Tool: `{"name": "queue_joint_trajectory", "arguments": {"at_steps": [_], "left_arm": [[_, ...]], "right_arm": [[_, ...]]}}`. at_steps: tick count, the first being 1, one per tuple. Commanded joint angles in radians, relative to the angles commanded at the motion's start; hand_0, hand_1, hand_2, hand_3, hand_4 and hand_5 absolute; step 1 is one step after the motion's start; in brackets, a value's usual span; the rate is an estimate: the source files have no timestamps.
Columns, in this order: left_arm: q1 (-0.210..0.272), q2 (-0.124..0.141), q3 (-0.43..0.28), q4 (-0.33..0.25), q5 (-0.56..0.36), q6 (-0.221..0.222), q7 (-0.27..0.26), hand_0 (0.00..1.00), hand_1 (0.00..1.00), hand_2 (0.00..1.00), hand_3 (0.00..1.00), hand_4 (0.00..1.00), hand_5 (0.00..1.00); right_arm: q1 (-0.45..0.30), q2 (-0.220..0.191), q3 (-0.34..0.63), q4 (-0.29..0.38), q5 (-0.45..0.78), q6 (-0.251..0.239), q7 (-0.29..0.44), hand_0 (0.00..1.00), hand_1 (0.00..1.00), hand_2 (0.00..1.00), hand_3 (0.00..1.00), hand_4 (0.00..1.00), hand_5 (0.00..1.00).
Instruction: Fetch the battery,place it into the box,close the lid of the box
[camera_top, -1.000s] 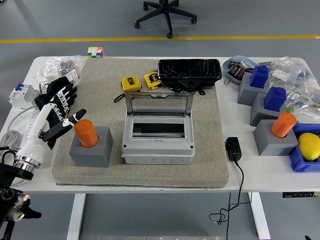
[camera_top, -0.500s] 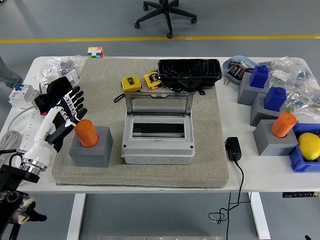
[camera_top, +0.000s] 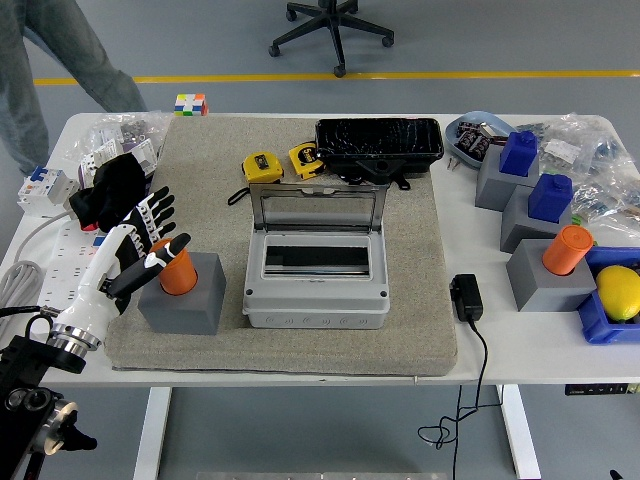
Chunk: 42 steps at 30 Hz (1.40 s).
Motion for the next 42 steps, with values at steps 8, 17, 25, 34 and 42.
{"name": "queue_joint_trajectory", "arguments": {"at_steps": [8,17,25,34,42], "left_arm": [[0.01,-0.001,0.025,-0.003,0.005,0.02,-0.005,0.813,0.893,0.869,0.923,0.998,0.443],[0.014,0.0,0.044,-0.003,0.023,0.052,-0.009,0.751,0.848,0.834,0.912,0.998,0.276],[0.01,-0.001,0.051,-0.006,0.029,0.074,-0.013,0.727,0.817,0.794,0.895,0.998,0.225],[0.006,-0.005,0.057,0.0,0.034,0.087,-0.015,0.719,0.813,0.781,0.863,0.998,0.175],[0.0,-0.01,0.06,0.018,0.036,0.092,-0.019,0.72,0.812,0.775,0.856,0.998,0.159]], "right_arm": [[0.0,0.001,0.001,0.001,-0.001,0.0,0.0,0.865,0.863,0.839,0.857,0.998,0.998],[-0.003,0.001,0.004,0.0,-0.003,0.0,0.0,0.865,0.862,0.838,0.857,0.998,0.998],[0.0,-0.001,0.011,0.0,-0.005,0.0,0.001,0.865,0.862,0.838,0.853,0.998,0.998],[0.002,0.0,0.017,0.0,-0.008,0.0,0.0,0.865,0.862,0.838,0.853,0.998,0.998],[0.006,-0.001,0.017,0.001,-0.008,0.0,0.0,0.864,0.861,0.836,0.852,0.998,0.998]]}}
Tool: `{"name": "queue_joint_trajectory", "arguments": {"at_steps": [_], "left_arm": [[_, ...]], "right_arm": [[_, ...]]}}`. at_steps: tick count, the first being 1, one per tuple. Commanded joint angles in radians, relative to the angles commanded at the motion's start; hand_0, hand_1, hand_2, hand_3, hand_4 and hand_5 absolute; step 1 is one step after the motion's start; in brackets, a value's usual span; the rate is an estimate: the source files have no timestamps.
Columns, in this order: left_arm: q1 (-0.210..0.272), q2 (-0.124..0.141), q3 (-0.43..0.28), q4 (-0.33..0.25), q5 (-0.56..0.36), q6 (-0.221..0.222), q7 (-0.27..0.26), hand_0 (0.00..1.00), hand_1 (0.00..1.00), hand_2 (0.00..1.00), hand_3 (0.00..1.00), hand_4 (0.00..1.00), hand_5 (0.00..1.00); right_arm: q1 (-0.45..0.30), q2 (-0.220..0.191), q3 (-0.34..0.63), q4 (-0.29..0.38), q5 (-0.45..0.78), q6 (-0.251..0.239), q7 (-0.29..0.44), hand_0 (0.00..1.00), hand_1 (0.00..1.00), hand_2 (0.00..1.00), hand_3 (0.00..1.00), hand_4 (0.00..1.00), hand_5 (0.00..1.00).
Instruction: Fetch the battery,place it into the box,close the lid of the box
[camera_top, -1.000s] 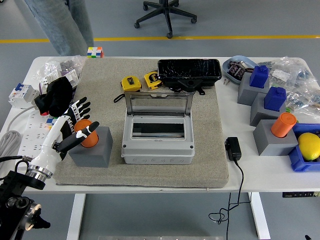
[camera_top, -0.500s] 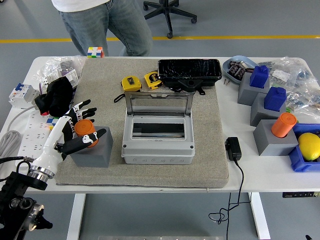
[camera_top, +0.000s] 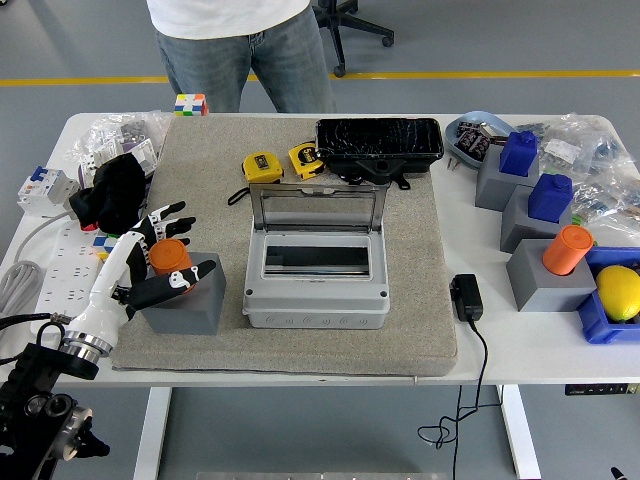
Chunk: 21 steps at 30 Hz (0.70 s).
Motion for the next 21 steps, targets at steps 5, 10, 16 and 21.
{"name": "queue_joint_trajectory", "arguments": {"at_steps": [5,10,16,21], "left_arm": [[0.0,-0.001,0.006,0.006,0.003,0.007,0.001,0.736,0.816,0.769,0.838,0.998,0.143],[-0.001,-0.003,0.011,0.01,0.004,0.019,0.0,0.725,0.801,0.722,0.789,0.998,0.11],[-0.004,-0.005,0.018,0.016,0.003,0.033,-0.002,0.696,0.744,0.654,0.705,0.998,0.107],[-0.004,-0.006,0.022,0.021,0.002,0.04,-0.003,0.665,0.707,0.584,0.626,0.998,0.105]], "right_arm": [[-0.001,0.001,0.005,0.0,-0.003,0.0,0.0,0.865,0.861,0.834,0.852,0.998,0.998],[-0.001,0.001,0.006,0.0,-0.004,0.0,0.0,0.864,0.861,0.835,0.852,0.998,0.998],[0.0,0.001,0.01,0.0,-0.006,0.0,0.0,0.864,0.861,0.833,0.851,0.998,0.998],[0.0,0.0,0.012,0.0,-0.007,0.0,0.0,0.863,0.861,0.832,0.851,0.998,0.998]]}}
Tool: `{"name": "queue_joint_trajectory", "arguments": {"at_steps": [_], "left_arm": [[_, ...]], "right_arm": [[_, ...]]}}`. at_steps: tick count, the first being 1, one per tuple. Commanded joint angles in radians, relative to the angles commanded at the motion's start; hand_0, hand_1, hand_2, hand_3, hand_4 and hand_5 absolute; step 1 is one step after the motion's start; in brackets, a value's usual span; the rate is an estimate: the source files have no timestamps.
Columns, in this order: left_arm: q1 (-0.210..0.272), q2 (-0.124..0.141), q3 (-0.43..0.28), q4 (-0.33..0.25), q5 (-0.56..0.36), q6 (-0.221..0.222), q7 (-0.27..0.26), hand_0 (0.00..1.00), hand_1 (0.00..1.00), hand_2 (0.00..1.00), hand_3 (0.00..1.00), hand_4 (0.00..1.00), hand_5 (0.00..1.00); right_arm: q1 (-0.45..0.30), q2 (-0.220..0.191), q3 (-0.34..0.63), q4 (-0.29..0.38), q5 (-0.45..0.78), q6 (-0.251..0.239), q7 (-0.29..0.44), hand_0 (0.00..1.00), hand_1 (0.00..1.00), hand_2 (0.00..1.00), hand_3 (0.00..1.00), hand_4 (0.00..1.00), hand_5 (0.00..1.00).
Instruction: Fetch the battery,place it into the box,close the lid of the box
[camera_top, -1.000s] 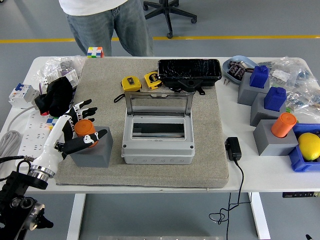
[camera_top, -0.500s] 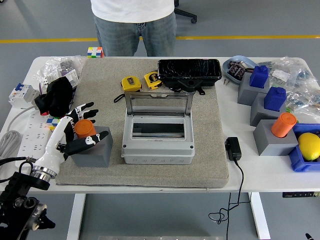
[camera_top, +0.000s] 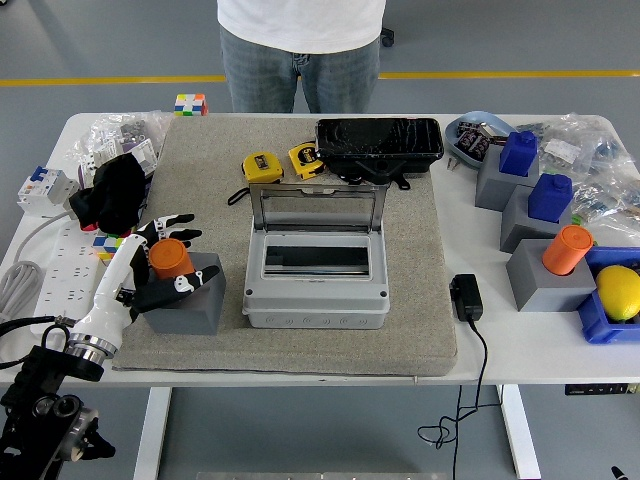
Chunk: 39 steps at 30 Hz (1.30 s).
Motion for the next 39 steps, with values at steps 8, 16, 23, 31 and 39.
{"name": "queue_joint_trajectory", "arguments": {"at_steps": [8,16,23,31,39], "left_arm": [[0.0,-0.004,0.008,0.01,-0.008,0.009,-0.003,0.642,0.689,0.551,0.584,0.998,0.1],[0.001,-0.004,0.015,0.013,-0.013,0.021,-0.007,0.602,0.66,0.53,0.564,0.998,0.07],[0.001,-0.005,0.021,0.012,-0.016,0.032,-0.012,0.539,0.653,0.513,0.543,0.998,0.067],[-0.001,-0.004,0.028,0.002,-0.018,0.042,-0.015,0.528,0.649,0.507,0.534,0.998,0.065],[-0.003,-0.004,0.029,0.001,-0.019,0.049,-0.018,0.528,0.643,0.503,0.532,0.998,0.065]], "right_arm": [[-0.001,0.001,0.002,-0.001,-0.001,0.0,0.0,0.863,0.861,0.833,0.851,0.998,0.998],[-0.003,0.001,0.001,-0.001,-0.001,0.0,0.0,0.865,0.861,0.832,0.851,0.998,0.998],[-0.004,0.001,0.002,-0.001,-0.002,-0.001,0.0,0.864,0.861,0.833,0.85,0.998,0.998],[-0.002,0.0,0.003,-0.001,-0.002,-0.002,0.0,0.864,0.861,0.832,0.851,0.998,0.998],[0.0,0.001,0.003,-0.001,-0.003,-0.003,0.0,0.865,0.861,0.833,0.851,0.998,0.998]]}}
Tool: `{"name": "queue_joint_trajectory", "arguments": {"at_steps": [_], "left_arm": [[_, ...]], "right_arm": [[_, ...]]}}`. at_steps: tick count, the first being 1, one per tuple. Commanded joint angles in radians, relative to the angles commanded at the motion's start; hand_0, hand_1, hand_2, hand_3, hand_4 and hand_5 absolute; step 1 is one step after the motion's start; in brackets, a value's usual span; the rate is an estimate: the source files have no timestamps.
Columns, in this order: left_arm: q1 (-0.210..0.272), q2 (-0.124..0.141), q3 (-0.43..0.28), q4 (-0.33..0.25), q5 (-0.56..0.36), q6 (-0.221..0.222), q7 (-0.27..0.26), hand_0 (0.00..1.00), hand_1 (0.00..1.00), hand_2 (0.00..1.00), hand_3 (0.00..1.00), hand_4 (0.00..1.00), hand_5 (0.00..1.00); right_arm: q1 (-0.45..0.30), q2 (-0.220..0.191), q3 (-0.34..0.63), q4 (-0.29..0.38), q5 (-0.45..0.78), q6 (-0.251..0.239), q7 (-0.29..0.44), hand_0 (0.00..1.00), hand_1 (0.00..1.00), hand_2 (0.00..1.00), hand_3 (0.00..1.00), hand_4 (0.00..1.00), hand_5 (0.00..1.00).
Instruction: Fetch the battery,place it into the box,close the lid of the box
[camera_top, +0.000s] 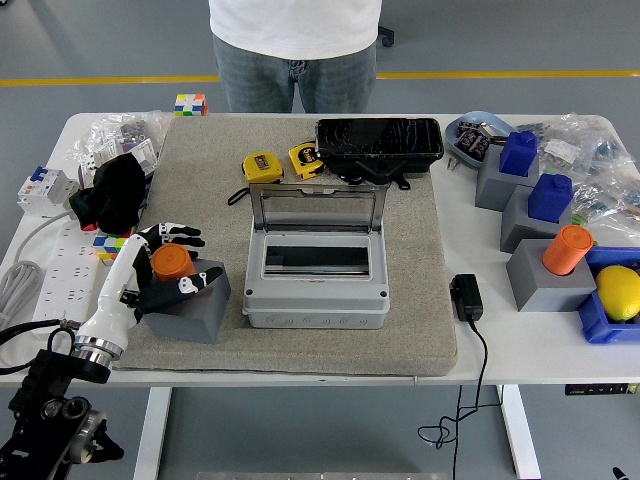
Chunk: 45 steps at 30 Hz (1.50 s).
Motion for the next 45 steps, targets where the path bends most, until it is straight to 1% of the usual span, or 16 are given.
{"name": "queue_joint_trajectory", "arguments": {"at_steps": [13,14,19,20,25,26,31,32,37,38,44,45], "left_arm": [[0.004,-0.003,0.006,0.002,-0.004,0.001,-0.002,0.525,0.648,0.488,0.517,0.998,0.062],[0.004,-0.003,0.006,0.002,-0.005,0.001,-0.002,0.491,0.614,0.467,0.494,0.998,0.061],[0.002,-0.002,0.008,0.004,-0.008,0.002,-0.002,0.491,0.614,0.467,0.494,0.998,0.061],[0.002,-0.002,0.009,0.004,-0.008,0.002,-0.002,0.39,0.546,0.408,0.433,0.998,0.058],[0.003,-0.002,0.013,0.005,-0.009,0.005,-0.002,0.39,0.546,0.408,0.433,0.998,0.058],[0.003,-0.001,0.014,0.005,-0.009,0.005,-0.002,0.313,0.469,0.372,0.379,0.998,0.054],[0.004,-0.001,0.016,0.005,-0.011,0.009,-0.003,0.313,0.469,0.372,0.379,0.998,0.054],[0.004,-0.001,0.018,0.005,-0.012,0.009,-0.003,0.242,0.361,0.334,0.342,0.998,0.05],[0.005,0.0,0.021,0.005,-0.012,0.014,-0.003,0.242,0.361,0.334,0.342,0.998,0.05],[0.005,0.0,0.023,0.006,-0.012,0.015,-0.002,0.209,0.265,0.278,0.295,0.998,0.044],[0.008,0.001,0.031,0.007,-0.011,0.027,-0.003,0.209,0.265,0.278,0.295,0.998,0.044],[0.008,0.002,0.032,0.008,-0.011,0.028,-0.003,0.14,0.186,0.222,0.229,0.998,0.032]], "right_arm": [[0.001,-0.001,0.004,0.001,-0.003,0.0,-0.001,0.863,0.861,0.833,0.85,0.998,0.998],[0.001,-0.001,0.004,0.001,-0.003,0.0,-0.001,0.863,0.861,0.833,0.851,0.998,0.998],[0.003,-0.001,0.006,0.001,-0.004,0.0,-0.001,0.863,0.861,0.833,0.851,0.998,0.998],[0.003,-0.001,0.008,0.001,-0.005,0.0,0.0,0.863,0.861,0.833,0.85,0.998,0.998],[0.002,-0.002,0.01,0.001,-0.007,0.0,-0.001,0.863,0.861,0.833,0.85,0.998,0.998],[0.002,-0.002,0.011,0.001,-0.007,0.0,-0.001,0.863,0.861,0.833,0.85,0.998,0.998],[0.002,-0.002,0.009,0.002,-0.006,-0.001,-0.001,0.863,0.861,0.833,0.85,0.998,0.998],[0.002,-0.001,0.01,0.001,-0.008,-0.001,-0.001,0.862,0.861,0.834,0.85,0.998,0.998],[0.001,-0.002,0.012,0.001,-0.009,-0.001,-0.001,0.862,0.861,0.834,0.85,0.998,0.998],[0.0,-0.002,0.013,0.001,-0.009,-0.001,-0.001,0.863,0.861,0.833,0.85,0.998,0.998],[-0.002,0.0,0.015,0.001,-0.011,-0.002,-0.001,0.863,0.861,0.833,0.85,0.998,0.998],[-0.002,0.0,0.015,0.001,-0.012,-0.002,-0.001,0.863,0.861,0.833,0.849,0.998,0.998]]}}
